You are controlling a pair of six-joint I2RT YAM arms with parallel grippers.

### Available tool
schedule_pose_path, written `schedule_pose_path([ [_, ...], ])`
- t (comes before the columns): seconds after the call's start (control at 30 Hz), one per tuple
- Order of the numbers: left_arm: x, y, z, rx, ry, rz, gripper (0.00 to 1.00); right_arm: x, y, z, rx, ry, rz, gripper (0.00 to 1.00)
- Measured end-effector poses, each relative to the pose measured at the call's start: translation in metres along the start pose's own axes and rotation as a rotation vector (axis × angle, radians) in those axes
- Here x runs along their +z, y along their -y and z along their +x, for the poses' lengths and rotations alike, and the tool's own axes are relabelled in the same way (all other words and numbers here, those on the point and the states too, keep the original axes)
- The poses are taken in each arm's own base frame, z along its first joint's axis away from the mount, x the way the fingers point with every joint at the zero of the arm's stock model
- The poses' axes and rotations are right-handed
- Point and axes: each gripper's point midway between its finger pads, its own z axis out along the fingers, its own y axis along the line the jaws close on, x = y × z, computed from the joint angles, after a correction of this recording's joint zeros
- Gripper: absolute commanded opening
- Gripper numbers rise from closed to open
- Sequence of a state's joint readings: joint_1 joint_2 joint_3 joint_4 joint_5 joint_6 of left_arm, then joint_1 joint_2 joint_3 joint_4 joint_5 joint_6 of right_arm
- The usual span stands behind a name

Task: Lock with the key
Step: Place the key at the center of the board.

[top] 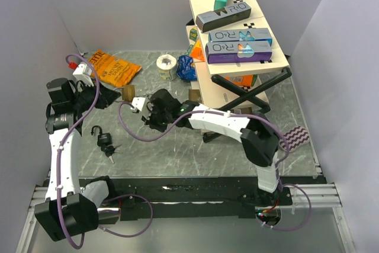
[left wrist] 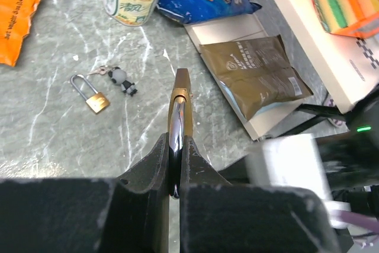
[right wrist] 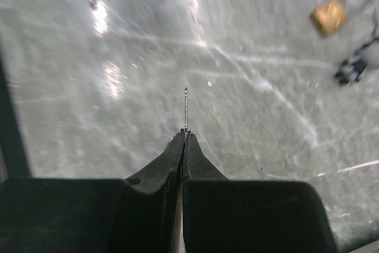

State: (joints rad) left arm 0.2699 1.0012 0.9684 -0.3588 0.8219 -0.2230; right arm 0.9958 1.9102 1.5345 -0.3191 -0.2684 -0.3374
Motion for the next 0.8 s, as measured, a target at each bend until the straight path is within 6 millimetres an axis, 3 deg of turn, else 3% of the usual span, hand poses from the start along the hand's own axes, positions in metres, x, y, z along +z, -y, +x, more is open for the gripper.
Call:
schedule_pose_path([
  [0.2,0.0,-0.008,0.009,-0.016,-0.008,-0.039,0.01,0.025,0.016,0.036,0.002,-0.093,0.053,0.0],
  [0.43,0.0,-0.015,0.023,-0.043,-0.03,-0.068,0.01,0.035,0.047,0.052,0.009,-0.102,0.118,0.0],
  [0.67,-0.002,-0.015,0.022,-0.039,-0.024,-0.077,0.01,0.056,0.068,0.081,0.009,-0.152,0.153,0.0],
  [0.8,-0.002,-0.017,0.022,-0.04,-0.023,-0.085,0.01,0.065,0.08,0.087,0.014,-0.162,0.173,0.0],
])
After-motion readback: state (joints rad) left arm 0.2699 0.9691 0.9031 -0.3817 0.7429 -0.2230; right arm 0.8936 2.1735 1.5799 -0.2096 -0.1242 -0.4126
